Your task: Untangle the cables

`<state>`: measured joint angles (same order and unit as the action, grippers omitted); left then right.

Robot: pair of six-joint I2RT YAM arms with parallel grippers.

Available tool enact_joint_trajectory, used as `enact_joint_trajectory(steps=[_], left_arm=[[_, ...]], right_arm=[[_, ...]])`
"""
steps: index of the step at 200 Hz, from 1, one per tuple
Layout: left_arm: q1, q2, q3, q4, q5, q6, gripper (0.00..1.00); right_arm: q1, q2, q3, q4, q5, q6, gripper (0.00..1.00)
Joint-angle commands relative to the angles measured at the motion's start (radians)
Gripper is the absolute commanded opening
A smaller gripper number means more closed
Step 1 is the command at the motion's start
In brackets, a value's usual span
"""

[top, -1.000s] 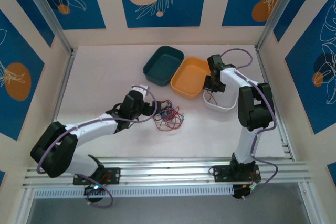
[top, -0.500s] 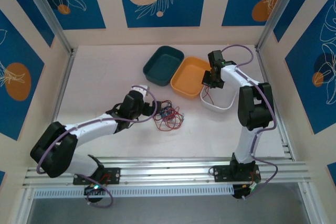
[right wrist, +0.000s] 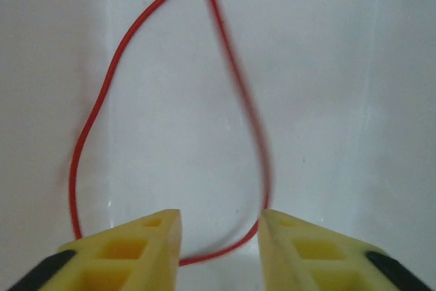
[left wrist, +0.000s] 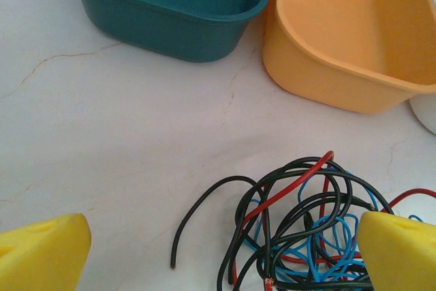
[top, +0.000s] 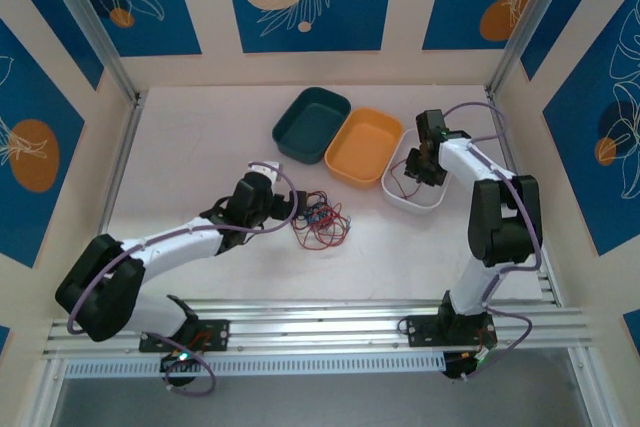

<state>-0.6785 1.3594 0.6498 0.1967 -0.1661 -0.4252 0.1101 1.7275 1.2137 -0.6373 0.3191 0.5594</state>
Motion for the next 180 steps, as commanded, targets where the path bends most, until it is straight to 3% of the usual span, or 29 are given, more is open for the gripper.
enact_joint_trajectory(steps=[1,25,57,110,180], left_arm=[[0.003,-0.028,-0.001,-0.004,-0.018,-0.028,1.00],[0.003,-0.033,-0.003,-0.003,-0.025,-0.040,1.00],[0.003,-0.034,0.000,0.000,-0.033,-0.071,1.00],[0.008,0.002,-0.001,0.030,-0.019,-0.159,1.00],[0.008,0.044,-0.002,0.047,0.005,-0.170,1.00]], right_arm=[[0.006,-0.088,-0.017,-0.032,0.022,0.005,0.45],[0.013,-0.157,-0.019,-0.067,0.038,0.003,0.51],[0.057,-0.260,-0.028,-0.107,0.056,0.006,0.54],[0.283,-0.407,-0.100,-0.064,-0.016,0.134,0.52],[0.552,-0.240,-0.098,0.045,-0.112,0.362,0.44]])
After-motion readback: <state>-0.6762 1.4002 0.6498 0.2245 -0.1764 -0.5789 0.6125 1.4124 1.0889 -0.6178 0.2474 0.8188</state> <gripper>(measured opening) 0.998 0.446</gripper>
